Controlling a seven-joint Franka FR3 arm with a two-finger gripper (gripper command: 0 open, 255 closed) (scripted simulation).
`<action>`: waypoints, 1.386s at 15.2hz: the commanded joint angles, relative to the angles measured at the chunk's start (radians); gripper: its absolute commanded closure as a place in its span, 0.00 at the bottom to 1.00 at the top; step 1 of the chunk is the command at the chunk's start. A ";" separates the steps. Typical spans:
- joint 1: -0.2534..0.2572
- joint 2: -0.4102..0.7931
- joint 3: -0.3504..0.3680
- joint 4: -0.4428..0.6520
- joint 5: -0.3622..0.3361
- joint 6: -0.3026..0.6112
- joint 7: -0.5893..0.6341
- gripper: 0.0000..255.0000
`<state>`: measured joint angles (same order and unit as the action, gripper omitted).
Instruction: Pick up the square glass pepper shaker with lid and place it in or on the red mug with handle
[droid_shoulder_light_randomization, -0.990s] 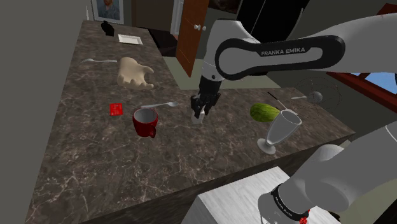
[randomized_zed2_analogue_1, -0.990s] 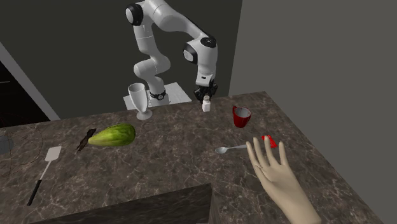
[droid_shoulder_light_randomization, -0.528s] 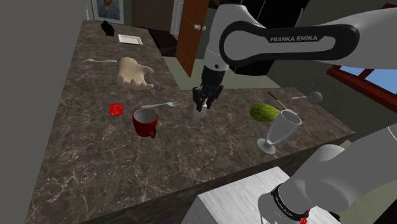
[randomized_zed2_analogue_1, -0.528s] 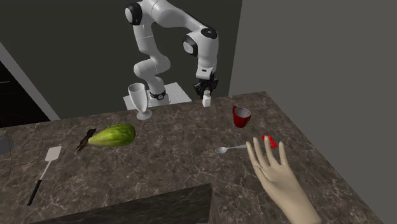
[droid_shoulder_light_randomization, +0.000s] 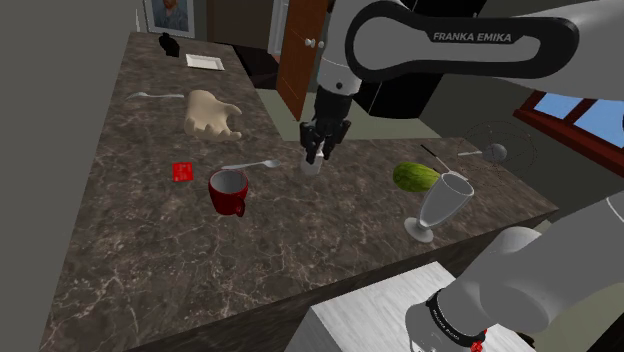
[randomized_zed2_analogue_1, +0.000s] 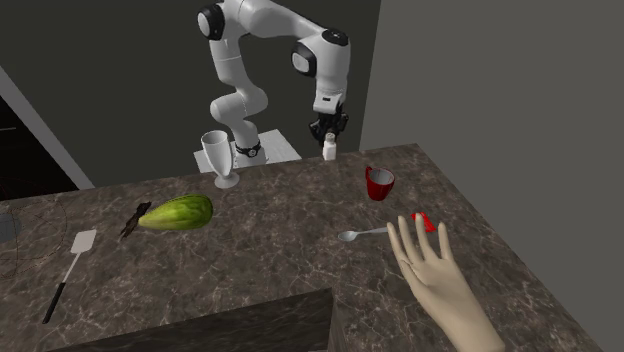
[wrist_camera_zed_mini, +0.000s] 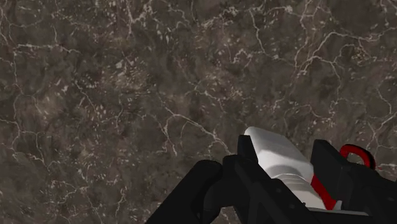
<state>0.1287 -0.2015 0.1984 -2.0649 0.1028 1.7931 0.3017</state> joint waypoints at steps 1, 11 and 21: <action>0.011 0.057 0.021 0.069 -0.006 -0.010 0.037 1.00; 0.105 0.414 0.108 0.519 -0.091 -0.102 0.239 1.00; 0.138 0.514 0.114 0.552 -0.121 -0.038 0.277 1.00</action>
<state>0.2668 0.3120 0.3129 -1.4987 -0.0177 1.7399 0.5783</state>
